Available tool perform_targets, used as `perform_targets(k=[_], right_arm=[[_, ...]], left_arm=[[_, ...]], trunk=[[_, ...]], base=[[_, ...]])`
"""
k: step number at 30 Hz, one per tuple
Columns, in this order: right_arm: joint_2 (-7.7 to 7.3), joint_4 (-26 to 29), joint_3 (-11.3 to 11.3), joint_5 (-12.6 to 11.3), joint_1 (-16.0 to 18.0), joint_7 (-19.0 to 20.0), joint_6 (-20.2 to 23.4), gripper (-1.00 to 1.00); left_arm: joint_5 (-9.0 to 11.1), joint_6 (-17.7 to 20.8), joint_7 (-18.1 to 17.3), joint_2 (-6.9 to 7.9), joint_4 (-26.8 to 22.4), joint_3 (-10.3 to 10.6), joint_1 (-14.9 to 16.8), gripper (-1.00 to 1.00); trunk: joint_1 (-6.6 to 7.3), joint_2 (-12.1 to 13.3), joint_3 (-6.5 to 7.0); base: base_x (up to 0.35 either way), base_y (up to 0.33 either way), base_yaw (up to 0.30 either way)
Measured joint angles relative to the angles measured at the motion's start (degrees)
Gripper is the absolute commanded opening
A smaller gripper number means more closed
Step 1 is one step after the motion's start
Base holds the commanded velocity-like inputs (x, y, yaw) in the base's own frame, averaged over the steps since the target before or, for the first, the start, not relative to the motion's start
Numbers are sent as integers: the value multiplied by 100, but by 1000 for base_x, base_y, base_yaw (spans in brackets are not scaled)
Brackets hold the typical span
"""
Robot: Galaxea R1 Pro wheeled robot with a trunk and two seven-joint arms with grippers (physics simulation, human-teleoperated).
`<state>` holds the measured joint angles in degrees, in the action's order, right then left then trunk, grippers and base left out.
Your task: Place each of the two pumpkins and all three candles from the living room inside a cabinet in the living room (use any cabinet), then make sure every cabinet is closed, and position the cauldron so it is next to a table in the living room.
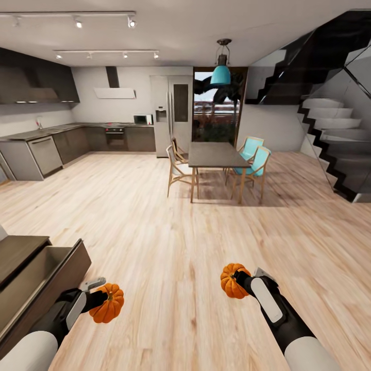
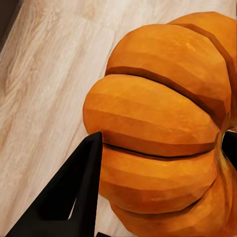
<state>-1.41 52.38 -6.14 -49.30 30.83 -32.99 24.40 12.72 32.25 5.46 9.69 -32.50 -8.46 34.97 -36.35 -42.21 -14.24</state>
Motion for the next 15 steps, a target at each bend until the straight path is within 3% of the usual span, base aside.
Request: perform_targets(k=[15], right_arm=[[0, 0, 0, 0, 0, 0, 0, -100]], left_arm=[[-1, 0, 0, -3, 0, 0, 0, -100]], trunk=[[0, 0, 0]], base=[[329, -29, 0]])
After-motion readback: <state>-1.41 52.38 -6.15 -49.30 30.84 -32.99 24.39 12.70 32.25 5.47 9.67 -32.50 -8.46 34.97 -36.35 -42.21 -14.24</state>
